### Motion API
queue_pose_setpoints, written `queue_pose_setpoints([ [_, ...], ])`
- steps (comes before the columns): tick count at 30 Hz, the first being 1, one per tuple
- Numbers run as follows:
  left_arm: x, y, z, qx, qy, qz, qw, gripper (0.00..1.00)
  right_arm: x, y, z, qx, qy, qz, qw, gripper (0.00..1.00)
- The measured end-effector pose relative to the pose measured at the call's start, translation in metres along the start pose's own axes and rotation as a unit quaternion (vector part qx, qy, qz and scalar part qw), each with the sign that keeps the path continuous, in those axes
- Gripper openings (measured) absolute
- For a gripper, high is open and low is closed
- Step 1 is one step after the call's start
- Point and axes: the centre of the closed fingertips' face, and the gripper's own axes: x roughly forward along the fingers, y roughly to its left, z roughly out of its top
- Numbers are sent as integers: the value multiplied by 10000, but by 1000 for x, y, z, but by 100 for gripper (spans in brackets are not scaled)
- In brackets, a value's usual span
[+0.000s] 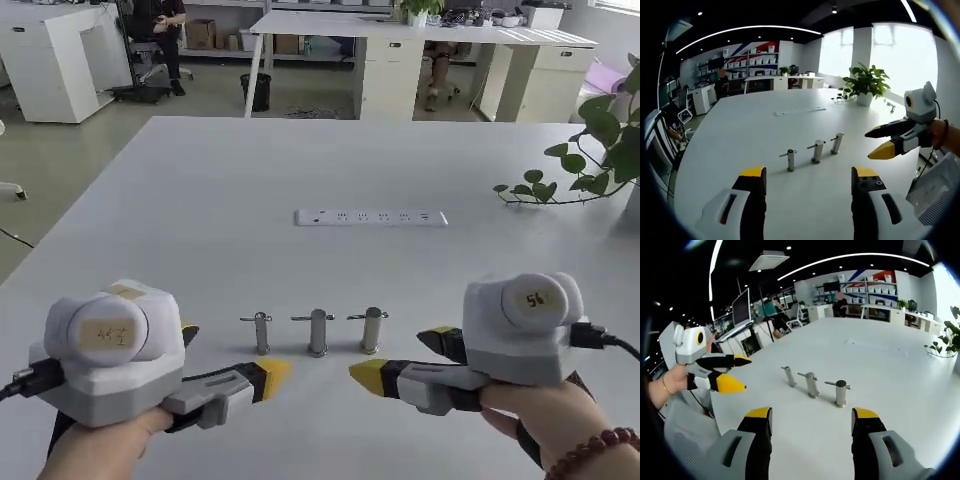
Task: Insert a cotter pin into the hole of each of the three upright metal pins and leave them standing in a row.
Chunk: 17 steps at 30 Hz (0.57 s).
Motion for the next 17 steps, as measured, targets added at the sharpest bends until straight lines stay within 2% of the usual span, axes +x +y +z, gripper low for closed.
queue_pose_setpoints([
  [5, -2, -1, -1, 74, 6, -18, 10000, 72, -1, 1, -3, 7, 28, 4, 10000, 63],
  [8, -3, 1, 0, 3, -56, -2, 10000, 72, -2, 0, -4, -27, 42, -6, 10000, 64],
  [17, -3, 4, -1, -81, -70, 46, 9999, 77, -4, 5, -5, 31, -20, 77, 10000, 68],
])
